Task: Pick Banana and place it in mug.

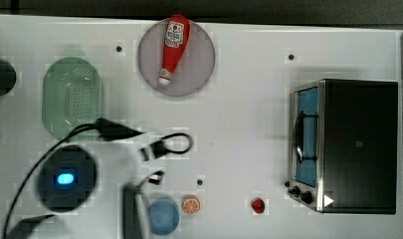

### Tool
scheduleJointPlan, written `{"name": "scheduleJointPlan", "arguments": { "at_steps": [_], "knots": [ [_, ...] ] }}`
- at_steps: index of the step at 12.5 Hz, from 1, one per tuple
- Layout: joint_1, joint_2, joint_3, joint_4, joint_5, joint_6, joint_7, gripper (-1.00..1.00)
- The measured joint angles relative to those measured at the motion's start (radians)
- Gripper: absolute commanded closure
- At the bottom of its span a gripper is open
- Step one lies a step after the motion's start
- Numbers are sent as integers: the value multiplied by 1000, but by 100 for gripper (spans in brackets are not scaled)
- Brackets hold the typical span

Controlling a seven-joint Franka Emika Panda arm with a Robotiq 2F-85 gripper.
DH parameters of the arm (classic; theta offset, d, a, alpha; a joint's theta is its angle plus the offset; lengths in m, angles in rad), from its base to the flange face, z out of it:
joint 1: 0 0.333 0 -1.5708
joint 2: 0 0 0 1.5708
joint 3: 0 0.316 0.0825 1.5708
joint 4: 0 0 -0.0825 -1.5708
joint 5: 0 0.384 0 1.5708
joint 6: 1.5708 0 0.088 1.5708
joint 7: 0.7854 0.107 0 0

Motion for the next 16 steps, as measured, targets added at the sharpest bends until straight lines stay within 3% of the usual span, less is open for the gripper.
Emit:
{"name": "scheduleJointPlan", "arguments": {
  "at_steps": [4, 6, 9, 15, 16],
  "knots": [
    [32, 82, 149, 0, 46, 72, 220, 45],
    [58, 146, 168, -6, 38, 186, 255, 45],
    [52, 223, 163, -59, 53, 314, 262, 37],
    [15, 340, 116, -107, 23, 401, 279, -95],
    [9, 332, 104, -117, 24, 389, 281, -100]
  ]
}}
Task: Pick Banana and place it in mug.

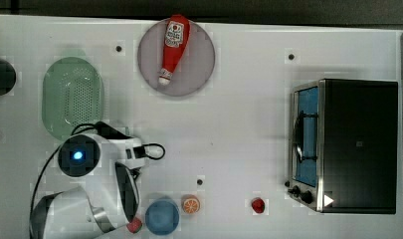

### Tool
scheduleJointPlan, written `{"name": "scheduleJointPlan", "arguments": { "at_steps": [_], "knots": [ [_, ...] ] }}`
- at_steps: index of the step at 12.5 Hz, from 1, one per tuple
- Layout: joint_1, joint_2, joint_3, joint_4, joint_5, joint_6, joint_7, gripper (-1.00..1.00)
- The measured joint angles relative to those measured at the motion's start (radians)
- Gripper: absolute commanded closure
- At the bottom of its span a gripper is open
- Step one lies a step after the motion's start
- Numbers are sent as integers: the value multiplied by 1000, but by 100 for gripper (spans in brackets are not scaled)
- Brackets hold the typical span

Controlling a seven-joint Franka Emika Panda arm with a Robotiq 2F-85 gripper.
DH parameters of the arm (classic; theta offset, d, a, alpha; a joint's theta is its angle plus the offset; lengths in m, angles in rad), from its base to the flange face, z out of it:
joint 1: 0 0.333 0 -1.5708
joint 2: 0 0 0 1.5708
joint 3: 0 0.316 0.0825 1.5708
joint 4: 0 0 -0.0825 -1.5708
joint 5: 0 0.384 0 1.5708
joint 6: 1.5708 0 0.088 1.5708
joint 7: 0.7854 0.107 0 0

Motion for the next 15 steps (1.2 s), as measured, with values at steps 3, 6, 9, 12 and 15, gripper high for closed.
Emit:
{"name": "scheduleJointPlan", "arguments": {
  "at_steps": [3, 6, 9, 12, 15],
  "knots": [
    [-16, -58, -11, 12, 17, -7, 11, -100],
    [11, -127, -49, 64, 34, -22, 17, -100],
    [13, -234, -113, 131, 10, -225, 17, -100],
    [26, -298, -237, 270, -3, -404, 1, -100],
    [23, -352, -368, 363, -108, -478, 0, -100]
  ]
}}
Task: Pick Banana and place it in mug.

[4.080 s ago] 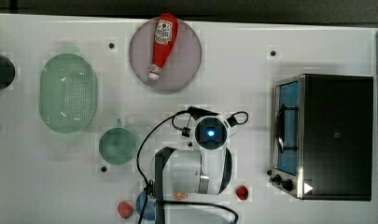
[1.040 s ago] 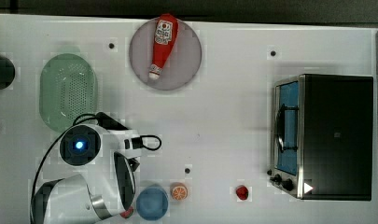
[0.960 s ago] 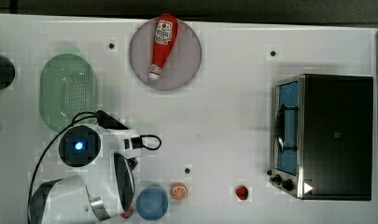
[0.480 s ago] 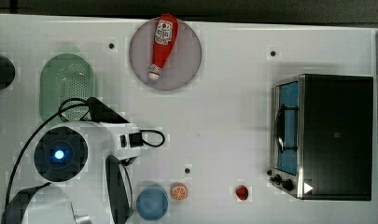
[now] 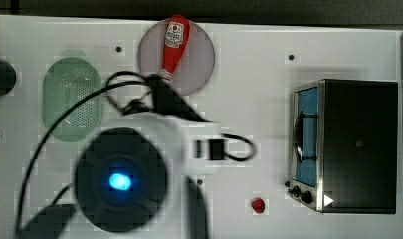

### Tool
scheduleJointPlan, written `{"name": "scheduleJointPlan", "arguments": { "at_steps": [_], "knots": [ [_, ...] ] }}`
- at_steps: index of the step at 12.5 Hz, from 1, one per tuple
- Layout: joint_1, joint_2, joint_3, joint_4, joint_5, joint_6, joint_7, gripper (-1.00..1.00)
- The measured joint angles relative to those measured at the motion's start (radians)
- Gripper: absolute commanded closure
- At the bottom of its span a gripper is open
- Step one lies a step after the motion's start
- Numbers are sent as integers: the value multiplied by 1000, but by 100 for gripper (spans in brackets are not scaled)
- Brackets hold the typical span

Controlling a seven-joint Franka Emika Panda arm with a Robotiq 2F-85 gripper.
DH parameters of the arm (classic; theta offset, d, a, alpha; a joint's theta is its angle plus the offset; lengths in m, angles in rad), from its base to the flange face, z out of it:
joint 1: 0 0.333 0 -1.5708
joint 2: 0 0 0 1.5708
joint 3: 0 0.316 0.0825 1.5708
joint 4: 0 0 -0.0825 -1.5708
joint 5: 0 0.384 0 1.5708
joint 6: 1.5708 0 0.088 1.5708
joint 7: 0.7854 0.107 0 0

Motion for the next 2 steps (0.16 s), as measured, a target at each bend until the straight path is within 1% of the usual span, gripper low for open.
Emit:
{"name": "scheduleJointPlan", "arguments": {
  "at_steps": [2],
  "knots": [
    [-12, -10, -82, 39, -6, -12, -1, -100]
  ]
}}
